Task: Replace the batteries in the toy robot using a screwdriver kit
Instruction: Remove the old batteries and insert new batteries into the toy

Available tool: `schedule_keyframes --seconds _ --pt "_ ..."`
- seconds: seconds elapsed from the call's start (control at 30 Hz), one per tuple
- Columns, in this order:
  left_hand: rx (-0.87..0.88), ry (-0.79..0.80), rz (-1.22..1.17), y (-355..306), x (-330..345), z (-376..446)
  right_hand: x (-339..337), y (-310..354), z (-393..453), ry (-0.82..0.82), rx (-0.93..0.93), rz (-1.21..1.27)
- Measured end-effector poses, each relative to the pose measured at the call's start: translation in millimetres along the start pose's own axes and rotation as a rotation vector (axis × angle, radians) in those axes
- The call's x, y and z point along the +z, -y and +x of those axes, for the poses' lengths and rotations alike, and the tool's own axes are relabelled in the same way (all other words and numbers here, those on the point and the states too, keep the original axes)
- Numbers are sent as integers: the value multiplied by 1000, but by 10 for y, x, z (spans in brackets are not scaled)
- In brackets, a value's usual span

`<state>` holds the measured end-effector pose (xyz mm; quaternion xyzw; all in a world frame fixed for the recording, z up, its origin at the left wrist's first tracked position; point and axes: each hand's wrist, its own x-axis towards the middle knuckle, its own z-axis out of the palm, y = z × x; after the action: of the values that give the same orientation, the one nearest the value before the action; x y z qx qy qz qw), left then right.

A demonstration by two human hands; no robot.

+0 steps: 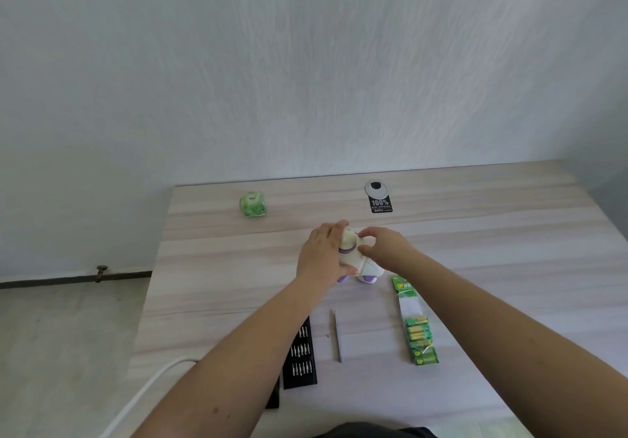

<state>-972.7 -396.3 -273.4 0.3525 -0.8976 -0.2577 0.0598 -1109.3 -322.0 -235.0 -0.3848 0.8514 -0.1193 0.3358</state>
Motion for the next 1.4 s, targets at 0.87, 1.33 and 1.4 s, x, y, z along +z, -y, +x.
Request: schedule_keyframes --seconds 0.87,1.33,1.4 --pt "-17 8 138 -81 17 34 261 171 -61 32 -58 -571" --pt "-16 11 121 -63 9 8 288 163 -14 28 -197 -732" --pt "-13 8 117 -61 12 3 292 156 -17 16 -207 -749"
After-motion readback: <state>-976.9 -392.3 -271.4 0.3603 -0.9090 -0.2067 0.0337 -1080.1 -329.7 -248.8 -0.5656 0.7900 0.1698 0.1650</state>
